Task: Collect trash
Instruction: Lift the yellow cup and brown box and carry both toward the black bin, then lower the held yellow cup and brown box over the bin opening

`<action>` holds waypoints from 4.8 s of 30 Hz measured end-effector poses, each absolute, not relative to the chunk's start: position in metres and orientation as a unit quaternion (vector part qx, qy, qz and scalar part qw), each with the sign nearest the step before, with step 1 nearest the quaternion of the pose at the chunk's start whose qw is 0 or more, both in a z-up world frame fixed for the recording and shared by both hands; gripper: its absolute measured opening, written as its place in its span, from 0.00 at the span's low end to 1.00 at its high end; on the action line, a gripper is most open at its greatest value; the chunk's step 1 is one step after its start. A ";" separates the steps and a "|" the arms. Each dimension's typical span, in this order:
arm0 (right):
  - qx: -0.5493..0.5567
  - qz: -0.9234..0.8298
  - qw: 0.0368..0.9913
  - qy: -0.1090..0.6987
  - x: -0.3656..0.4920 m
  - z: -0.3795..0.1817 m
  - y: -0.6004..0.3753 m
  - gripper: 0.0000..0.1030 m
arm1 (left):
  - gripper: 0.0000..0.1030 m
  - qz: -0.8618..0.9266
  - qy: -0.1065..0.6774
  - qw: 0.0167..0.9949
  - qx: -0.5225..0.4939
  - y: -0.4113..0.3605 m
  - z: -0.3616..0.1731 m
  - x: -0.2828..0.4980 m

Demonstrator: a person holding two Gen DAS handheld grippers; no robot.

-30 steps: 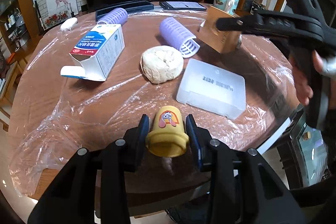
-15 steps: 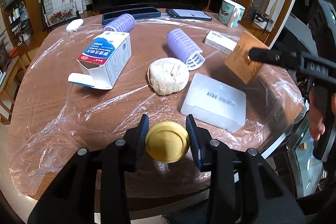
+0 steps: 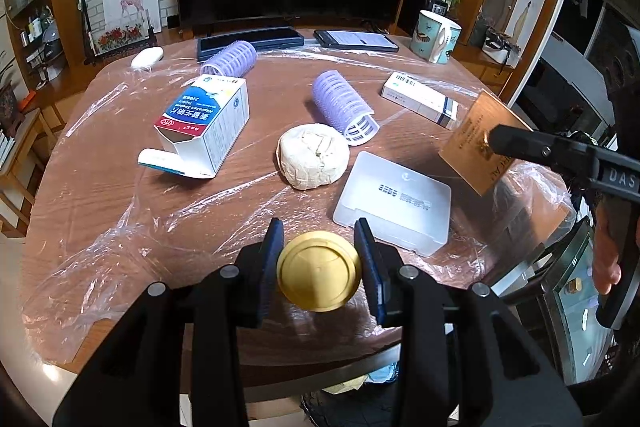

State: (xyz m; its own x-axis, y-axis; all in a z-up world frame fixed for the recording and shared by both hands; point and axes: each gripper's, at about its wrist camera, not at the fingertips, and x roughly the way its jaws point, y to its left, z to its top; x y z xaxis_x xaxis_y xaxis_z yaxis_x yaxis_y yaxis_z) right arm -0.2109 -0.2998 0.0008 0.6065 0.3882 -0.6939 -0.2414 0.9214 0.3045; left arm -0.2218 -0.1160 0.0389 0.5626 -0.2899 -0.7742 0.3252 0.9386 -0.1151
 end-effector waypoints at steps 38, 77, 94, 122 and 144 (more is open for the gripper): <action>0.090 0.198 0.873 0.437 -0.315 -0.008 -0.309 0.55 | 0.37 -0.218 0.426 0.877 0.038 -0.144 0.058 -0.290; 0.047 0.195 0.846 0.494 -0.350 -0.059 -0.297 0.55 | 0.37 -0.222 0.471 0.851 0.064 -0.168 0.013 -0.334; 0.036 0.184 0.835 0.517 -0.359 -0.082 -0.289 0.55 | 0.37 -0.218 0.493 0.839 0.079 -0.164 -0.010 -0.343; 0.025 0.163 0.817 0.552 -0.342 -0.121 -0.287 0.55 | 0.37 -0.201 0.535 0.812 0.124 -0.167 -0.059 -0.338; 0.016 0.161 0.804 0.572 -0.332 -0.143 -0.285 0.55 | 0.37 -0.189 0.556 0.797 0.143 -0.174 -0.080 -0.329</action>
